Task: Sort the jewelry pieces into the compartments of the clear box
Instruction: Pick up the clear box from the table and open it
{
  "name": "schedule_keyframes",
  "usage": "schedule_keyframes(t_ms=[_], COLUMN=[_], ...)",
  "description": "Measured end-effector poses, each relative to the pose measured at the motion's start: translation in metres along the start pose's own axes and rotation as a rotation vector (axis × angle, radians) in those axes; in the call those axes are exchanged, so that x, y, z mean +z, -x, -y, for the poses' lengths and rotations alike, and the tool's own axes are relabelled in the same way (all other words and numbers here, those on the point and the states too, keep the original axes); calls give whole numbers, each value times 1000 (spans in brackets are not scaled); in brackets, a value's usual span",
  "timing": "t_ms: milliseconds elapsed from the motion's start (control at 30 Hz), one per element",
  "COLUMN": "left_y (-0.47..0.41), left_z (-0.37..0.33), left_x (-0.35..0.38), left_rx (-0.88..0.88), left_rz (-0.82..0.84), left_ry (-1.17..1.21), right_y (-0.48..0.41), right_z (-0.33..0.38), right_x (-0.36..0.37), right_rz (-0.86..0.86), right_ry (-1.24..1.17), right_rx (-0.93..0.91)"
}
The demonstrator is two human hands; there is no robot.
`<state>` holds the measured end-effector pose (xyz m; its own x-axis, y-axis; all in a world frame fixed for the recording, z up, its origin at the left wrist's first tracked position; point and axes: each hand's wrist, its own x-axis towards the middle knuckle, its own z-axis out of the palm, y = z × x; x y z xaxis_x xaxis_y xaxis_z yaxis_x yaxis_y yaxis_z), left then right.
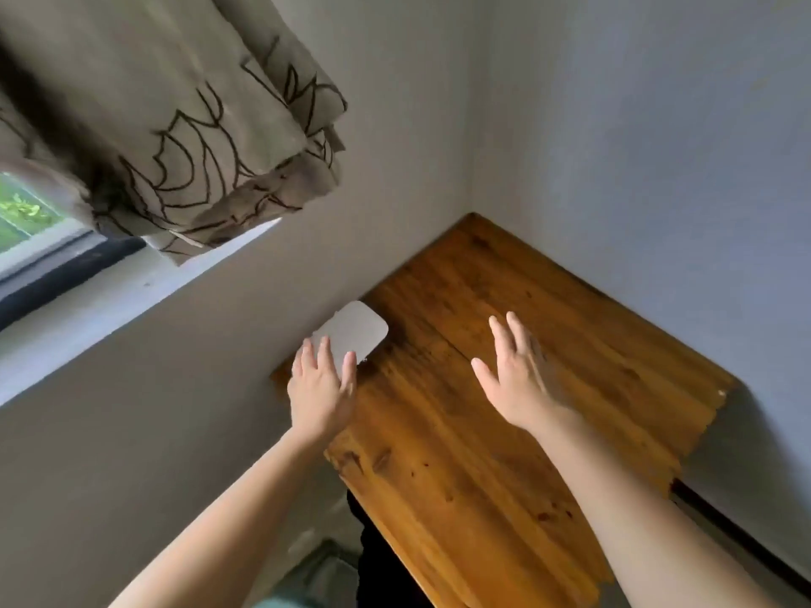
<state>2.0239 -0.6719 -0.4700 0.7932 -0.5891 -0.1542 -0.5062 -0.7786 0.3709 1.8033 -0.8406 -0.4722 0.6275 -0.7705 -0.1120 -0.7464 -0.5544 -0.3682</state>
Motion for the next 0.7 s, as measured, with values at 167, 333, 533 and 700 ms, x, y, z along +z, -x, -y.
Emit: schedule_keyframes(t_ms=[167,333,533,700], left_y=[-82,-124,-139,-150], left_z=[38,76,99,93], left_x=[72,117,149,154], left_rx=[-34,-13,29,168], left_rz=[-58,-143,-194,-220], left_ry=[-8,43,91,181], right_y=[-65,-110,-146,-152], right_z=[20,60,85,71], right_x=[113,196,240,248], right_rz=[49,-41,-90,-154], right_ry=[-174,-296,-404,-432], right_rx=[88,45,-65,-58])
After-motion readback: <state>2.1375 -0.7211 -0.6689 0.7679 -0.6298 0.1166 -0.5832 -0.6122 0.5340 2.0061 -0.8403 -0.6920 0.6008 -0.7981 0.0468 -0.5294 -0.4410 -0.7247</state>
